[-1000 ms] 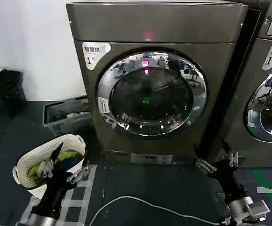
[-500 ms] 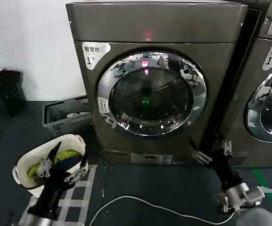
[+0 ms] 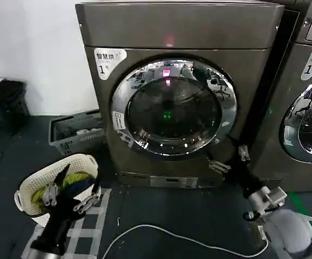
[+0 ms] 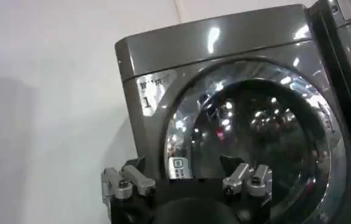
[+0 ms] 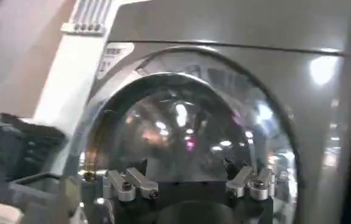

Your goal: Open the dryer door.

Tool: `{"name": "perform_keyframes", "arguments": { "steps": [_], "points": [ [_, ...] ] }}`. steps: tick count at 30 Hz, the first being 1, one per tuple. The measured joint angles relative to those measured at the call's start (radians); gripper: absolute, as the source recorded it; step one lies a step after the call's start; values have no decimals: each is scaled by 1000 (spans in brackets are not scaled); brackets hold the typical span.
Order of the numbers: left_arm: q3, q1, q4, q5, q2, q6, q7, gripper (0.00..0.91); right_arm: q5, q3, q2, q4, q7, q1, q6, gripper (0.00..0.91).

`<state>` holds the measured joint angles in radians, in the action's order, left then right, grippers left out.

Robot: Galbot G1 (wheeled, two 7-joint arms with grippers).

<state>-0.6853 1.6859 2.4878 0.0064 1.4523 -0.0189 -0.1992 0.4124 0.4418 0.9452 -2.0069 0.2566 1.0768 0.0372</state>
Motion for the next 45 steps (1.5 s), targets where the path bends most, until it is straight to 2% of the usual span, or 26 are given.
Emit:
{"name": "perform_keyframes", "arguments": {
  "steps": [13,18,24,39,45],
  "points": [
    [2,-3,4,5,2,0,-5,907,26,-181,-16,83,-5,-189,15,907],
    [2,-3,5,9,2,-1,-6,907,43,-244,-4,129,-30,-256,33,907],
    [1,3,7,12,7,-1,-7,907,42,-304,9,177,-37,-324,2,907],
    [-3,7,11,16,12,-1,-8,907,56,-450,68,299,-59,-499,5,907],
    [-4,6,10,17,13,-1,-12,907,55,-495,88,347,-48,-553,22,907]
  ]
}}
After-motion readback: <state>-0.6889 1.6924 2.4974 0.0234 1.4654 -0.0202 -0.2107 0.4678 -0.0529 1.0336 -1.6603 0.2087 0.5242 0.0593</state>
